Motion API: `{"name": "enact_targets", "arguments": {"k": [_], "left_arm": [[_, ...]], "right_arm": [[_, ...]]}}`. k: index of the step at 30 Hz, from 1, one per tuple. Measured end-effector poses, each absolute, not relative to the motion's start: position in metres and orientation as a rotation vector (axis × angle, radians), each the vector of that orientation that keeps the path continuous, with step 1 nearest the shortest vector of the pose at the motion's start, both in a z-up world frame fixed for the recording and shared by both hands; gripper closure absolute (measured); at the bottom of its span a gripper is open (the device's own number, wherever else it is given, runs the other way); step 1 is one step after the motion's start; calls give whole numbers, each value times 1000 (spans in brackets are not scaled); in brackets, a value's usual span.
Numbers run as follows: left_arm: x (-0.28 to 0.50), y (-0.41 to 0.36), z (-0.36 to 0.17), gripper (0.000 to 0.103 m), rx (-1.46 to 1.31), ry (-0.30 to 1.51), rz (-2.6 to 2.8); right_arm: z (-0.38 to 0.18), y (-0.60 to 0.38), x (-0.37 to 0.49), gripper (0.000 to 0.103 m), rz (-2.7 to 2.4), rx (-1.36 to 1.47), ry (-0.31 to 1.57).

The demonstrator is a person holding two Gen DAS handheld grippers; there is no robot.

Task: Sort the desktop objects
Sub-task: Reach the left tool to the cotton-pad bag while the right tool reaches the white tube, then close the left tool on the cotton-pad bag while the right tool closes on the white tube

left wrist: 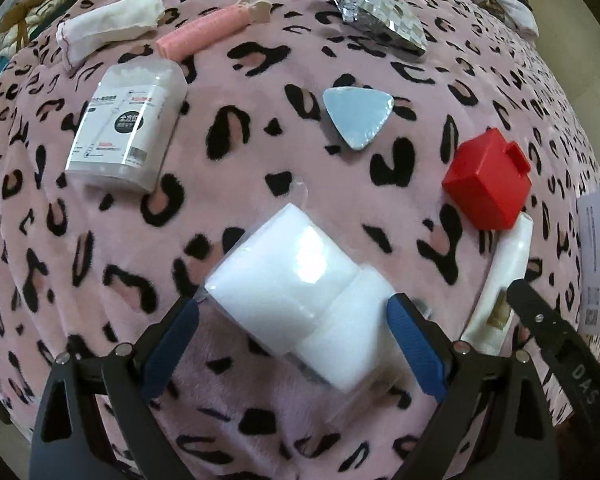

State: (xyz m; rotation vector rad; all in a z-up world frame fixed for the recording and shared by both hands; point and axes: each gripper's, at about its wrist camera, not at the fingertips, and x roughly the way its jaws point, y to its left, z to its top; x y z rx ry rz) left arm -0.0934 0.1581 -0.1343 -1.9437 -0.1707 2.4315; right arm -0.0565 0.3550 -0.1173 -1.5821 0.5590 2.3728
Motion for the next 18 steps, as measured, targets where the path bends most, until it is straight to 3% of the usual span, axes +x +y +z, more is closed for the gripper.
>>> {"name": "enact_targets", "arguments": {"k": [9, 13, 16, 18], "left_arm": [[-98, 166, -155, 3, -1976, -311, 2427], [-94, 169, -156, 5, -1954, -267, 2444], [-89, 168, -153, 16, -1931, -258, 2465], [-87, 167, -151, 32, -1910, -228, 2477]], "right_arm": [[-134, 356, -72, 46, 2376, -1601, 604], [-141, 355, -75, 46, 2376, -1607, 611], [-144, 349, -77, 49, 2376, -1606, 558], [-145, 344, -78, 59, 2385, -1596, 508]]}}
